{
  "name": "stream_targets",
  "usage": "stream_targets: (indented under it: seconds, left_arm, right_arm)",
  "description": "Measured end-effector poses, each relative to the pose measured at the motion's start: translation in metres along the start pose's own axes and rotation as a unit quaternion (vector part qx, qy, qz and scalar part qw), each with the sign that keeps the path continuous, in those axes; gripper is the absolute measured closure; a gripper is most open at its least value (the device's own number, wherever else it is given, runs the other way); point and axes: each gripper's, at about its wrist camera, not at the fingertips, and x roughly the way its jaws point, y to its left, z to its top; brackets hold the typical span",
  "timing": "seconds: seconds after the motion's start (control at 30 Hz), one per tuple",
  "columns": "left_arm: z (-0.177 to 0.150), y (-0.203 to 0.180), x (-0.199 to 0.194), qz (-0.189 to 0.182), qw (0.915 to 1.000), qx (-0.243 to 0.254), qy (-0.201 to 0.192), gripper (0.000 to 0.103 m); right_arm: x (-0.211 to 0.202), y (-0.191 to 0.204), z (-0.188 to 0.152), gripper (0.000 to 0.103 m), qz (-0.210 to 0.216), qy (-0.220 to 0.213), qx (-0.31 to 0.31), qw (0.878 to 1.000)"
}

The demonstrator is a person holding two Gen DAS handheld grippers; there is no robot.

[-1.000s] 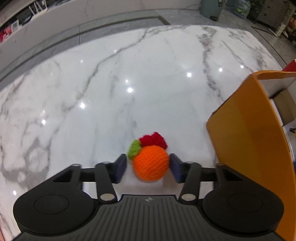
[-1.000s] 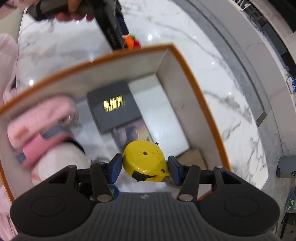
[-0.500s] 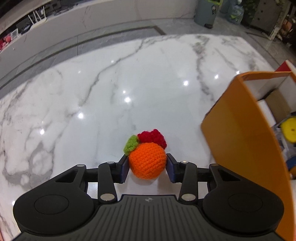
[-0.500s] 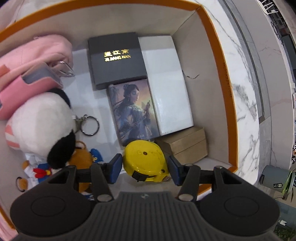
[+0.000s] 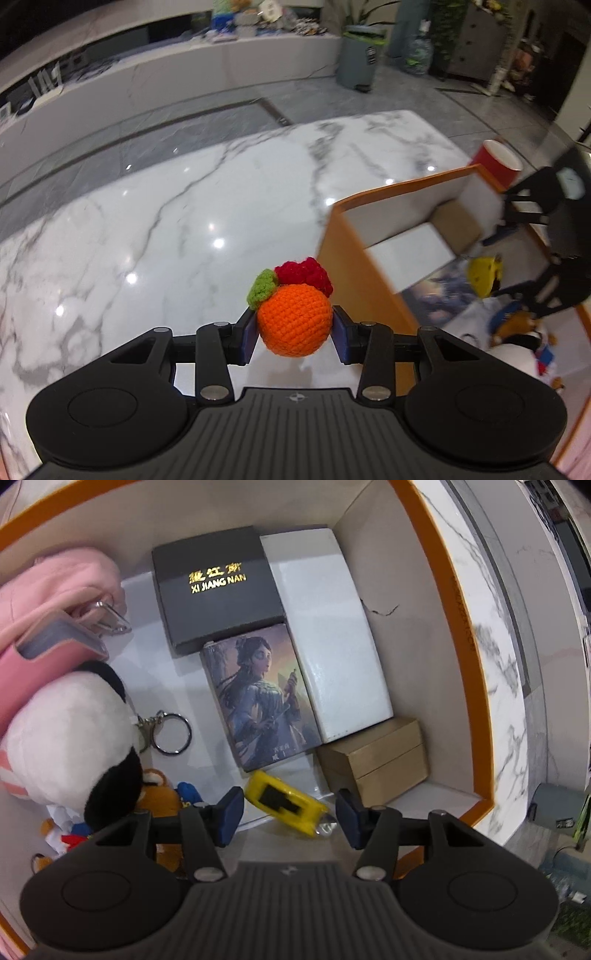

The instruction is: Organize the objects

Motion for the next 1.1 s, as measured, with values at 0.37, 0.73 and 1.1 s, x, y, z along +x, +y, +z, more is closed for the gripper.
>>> stream_targets:
  seconds: [0.37,0.73,1.1]
  left_arm:
    - [0.013,-0.063,-0.03,-0.033,0.9949,0.089,-0.035,0.056]
    - [0.022,-0.122,0.011,-0.067,0.9845,0.162,0.002,0.056]
    - [0.018,-0.156,0.078,-0.115,0.9724,0.183,0.089,0.056]
  right_arm:
    - [-0.019,0.001,-0.015,0.049,-0.008,0.0,0.026,1.0]
    - [-0.001,0.012,-0.019,0.06,-0.038,-0.021,0.034,0.998]
    - [-0.023,0.009,-0.033,0.052,-0.037,-0.084,0.088,0.992]
